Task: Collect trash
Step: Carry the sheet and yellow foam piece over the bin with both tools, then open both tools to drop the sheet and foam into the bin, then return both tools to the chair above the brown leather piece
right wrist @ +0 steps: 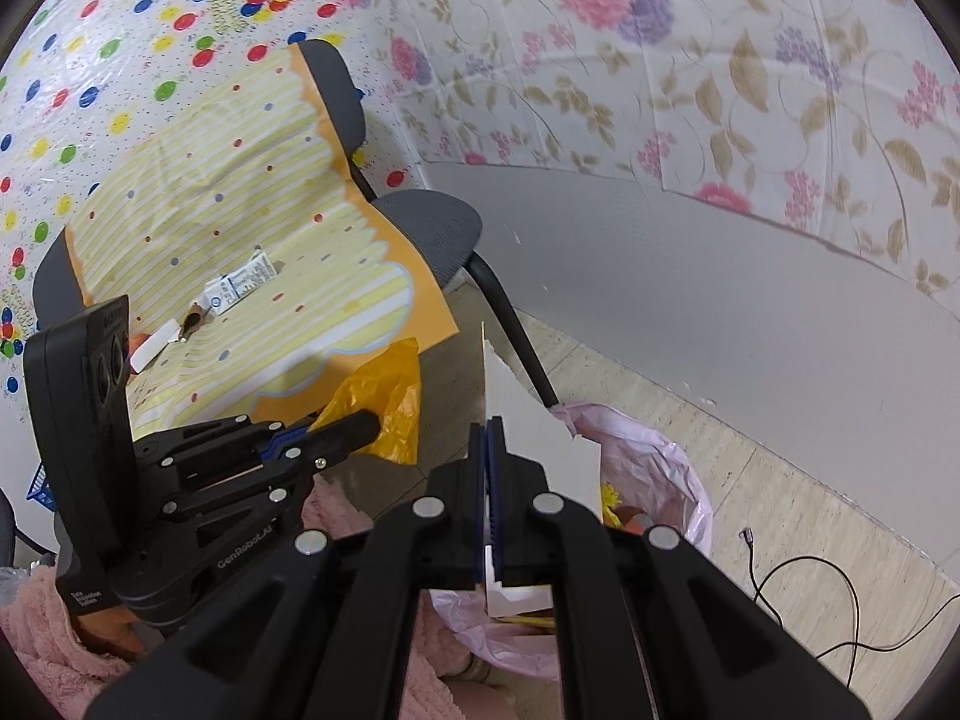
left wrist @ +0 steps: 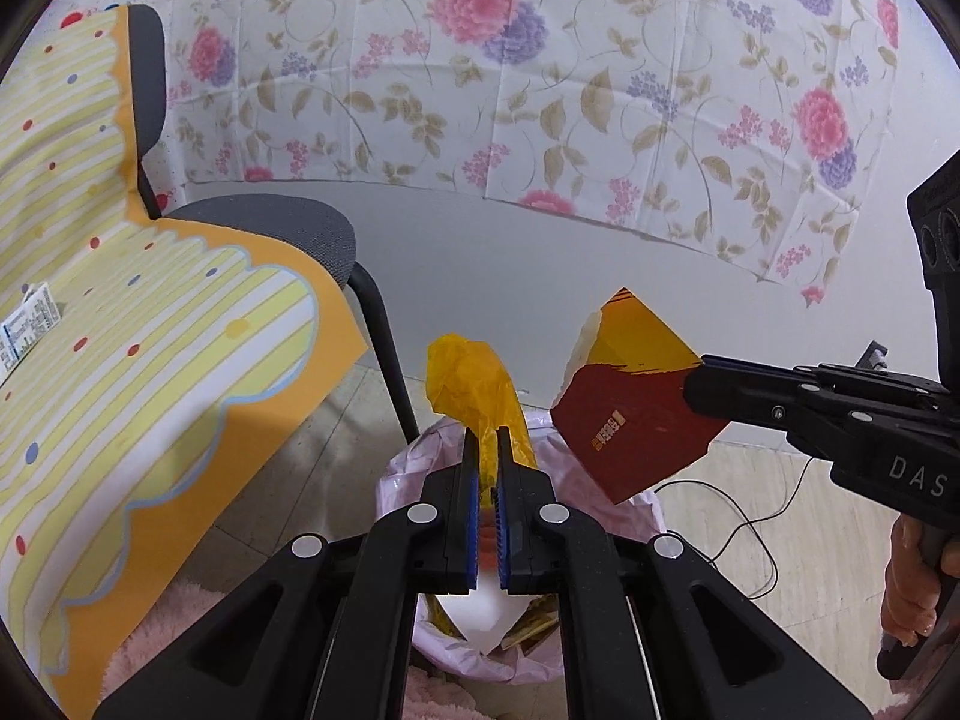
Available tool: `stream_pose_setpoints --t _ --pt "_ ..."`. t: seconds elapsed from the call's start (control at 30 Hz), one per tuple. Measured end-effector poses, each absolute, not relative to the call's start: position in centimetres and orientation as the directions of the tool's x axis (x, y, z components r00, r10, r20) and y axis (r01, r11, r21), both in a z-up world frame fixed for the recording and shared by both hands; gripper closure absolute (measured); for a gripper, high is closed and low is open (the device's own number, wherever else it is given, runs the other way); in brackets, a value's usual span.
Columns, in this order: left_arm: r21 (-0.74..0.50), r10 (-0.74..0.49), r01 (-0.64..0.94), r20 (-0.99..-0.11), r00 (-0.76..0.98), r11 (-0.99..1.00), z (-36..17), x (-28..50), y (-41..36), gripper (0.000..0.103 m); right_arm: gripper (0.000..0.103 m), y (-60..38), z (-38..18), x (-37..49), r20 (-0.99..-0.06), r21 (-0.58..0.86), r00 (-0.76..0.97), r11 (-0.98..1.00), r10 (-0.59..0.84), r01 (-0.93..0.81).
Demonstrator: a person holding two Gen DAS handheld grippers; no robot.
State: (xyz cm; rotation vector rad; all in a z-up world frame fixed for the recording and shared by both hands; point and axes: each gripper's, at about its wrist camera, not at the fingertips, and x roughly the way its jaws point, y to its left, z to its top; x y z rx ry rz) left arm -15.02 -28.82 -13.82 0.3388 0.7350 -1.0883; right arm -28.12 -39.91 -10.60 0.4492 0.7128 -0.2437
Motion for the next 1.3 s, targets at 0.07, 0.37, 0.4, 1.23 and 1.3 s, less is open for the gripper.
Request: stream_pose_setpoints --t 0.07,0.37,0.4,1.23,1.3 --pt "-0.102 -0.679 0.89 -0.686 0.26 0.444 -13.9 -15.0 -29.1 0.097 0.101 -40.3 -10.9 -28.1 -0.68 0.312 0.73 0.875 -0.066 0.369" --pt "-0.12 -0.685 0.878 -0.677 0.269 0.463 -13.6 -14.5 -29.4 0.055 0.101 -42.5 -12.9 -27.6 -0.702 0.332 0.709 0.853 -0.062 0.402" --pt "-0.121 -0.684 0.874 -0.676 0.275 0.471 -13.5 -14.3 -29.2 0.055 0.1 -42.7 -13.0 -27.7 -0.704 0.334 0.707 0.847 -0.067 0.414" --pt "-0.106 -0.63 0.749 -0.624 0.462 0.654 -9.5 -11.3 -20.1 0.046 0.081 -38.9 -7.9 -25.8 -0.642 0.251 0.758 0.901 -0.119 0.354" --pt "-0.104 -0.618 0.727 -0.616 0.489 0.679 -9.0 -10.8 -18.9 0.045 0.081 -38.3 -7.4 -25.1 -0.635 0.247 0.765 0.91 -0.107 0.333"
